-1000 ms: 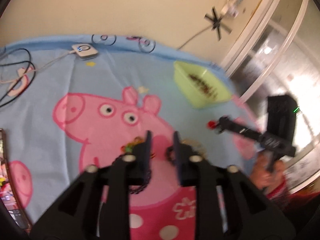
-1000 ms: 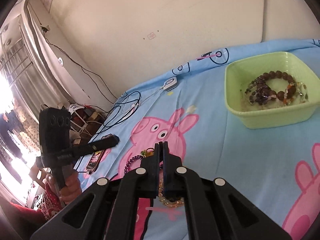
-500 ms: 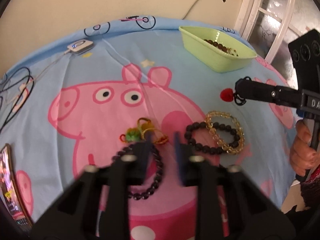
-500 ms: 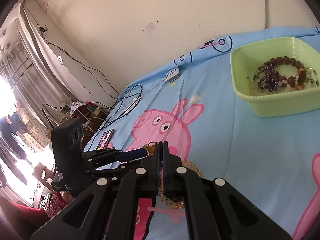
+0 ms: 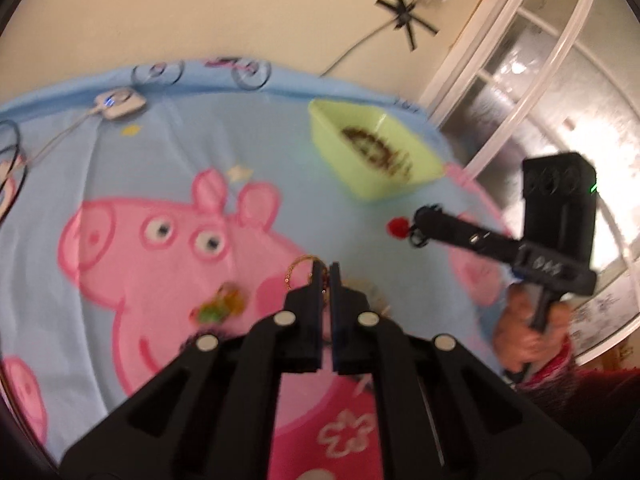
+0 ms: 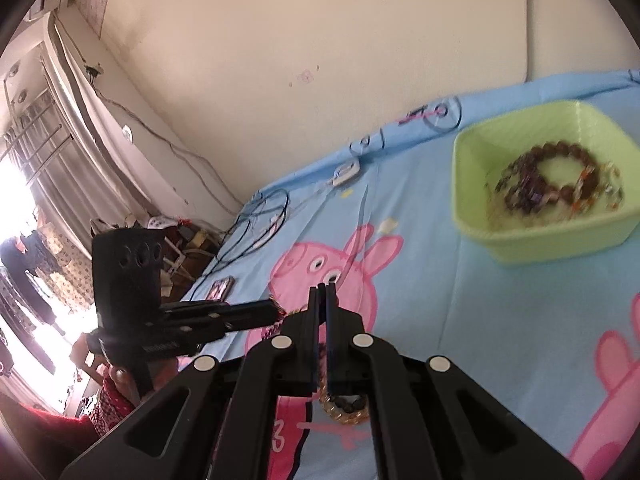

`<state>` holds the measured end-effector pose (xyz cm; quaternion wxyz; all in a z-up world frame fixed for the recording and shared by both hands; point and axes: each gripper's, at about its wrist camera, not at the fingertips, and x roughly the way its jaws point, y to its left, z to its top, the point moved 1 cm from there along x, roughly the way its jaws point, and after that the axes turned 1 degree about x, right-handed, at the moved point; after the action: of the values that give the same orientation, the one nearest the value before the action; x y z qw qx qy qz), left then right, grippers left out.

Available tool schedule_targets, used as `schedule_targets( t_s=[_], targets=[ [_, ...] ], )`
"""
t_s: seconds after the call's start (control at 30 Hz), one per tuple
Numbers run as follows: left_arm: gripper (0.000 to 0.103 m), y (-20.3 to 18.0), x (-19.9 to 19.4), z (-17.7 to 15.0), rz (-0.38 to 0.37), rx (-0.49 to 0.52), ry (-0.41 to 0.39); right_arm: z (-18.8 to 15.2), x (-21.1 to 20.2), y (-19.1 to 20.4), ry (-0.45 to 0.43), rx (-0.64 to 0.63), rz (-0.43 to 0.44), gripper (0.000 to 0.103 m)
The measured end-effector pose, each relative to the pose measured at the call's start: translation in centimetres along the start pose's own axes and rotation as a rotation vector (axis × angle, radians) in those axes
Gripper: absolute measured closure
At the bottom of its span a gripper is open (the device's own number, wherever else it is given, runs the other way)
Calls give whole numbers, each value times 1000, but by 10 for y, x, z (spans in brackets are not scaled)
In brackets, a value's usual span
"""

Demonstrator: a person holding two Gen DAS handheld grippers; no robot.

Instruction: Organize jewelry

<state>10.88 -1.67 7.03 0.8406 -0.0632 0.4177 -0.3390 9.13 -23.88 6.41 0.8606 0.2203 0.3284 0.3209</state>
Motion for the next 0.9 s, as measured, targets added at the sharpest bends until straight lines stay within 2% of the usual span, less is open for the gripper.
schedule_targets(
  t_s=[0.23, 0.37, 0.43, 0.47, 0.5, 0.53, 0.57, 0.6, 0.73, 0.9],
  targets=[
    [101, -42, 29, 63, -88, 81, -25, 32, -39, -32, -117, 22, -98, 103],
    [101, -66, 61, 94, -124, 102, -13, 46, -45, -53, -136, 40, -147, 103],
    [100, -71, 77, 102, -130, 106, 5, 50, -42, -63, -127, 55, -143, 103],
    [99, -73, 89, 107, -113, 102, 19, 52, -39, -68, -123, 62, -134, 103],
    [92, -74, 98, 110, -101, 94, 35, 53, -34, -73, -122, 65, -126, 103],
    [77, -73, 108, 113, -91, 82, 56, 54, -29, -77, -116, 66, -140, 103],
    [69, -70, 120, 116, -76, 63, 79, 55, -24, -81, -113, 70, -157, 103],
    [69, -68, 127, 118, -62, 52, 93, 55, -22, -85, -116, 72, -162, 103],
    [69, -61, 127, 123, -70, 35, 80, 50, -19, -100, -138, 108, -146, 103],
    [69, -58, 99, 125, -64, 40, 16, 50, -22, -109, -153, 117, -145, 103]
  ],
)
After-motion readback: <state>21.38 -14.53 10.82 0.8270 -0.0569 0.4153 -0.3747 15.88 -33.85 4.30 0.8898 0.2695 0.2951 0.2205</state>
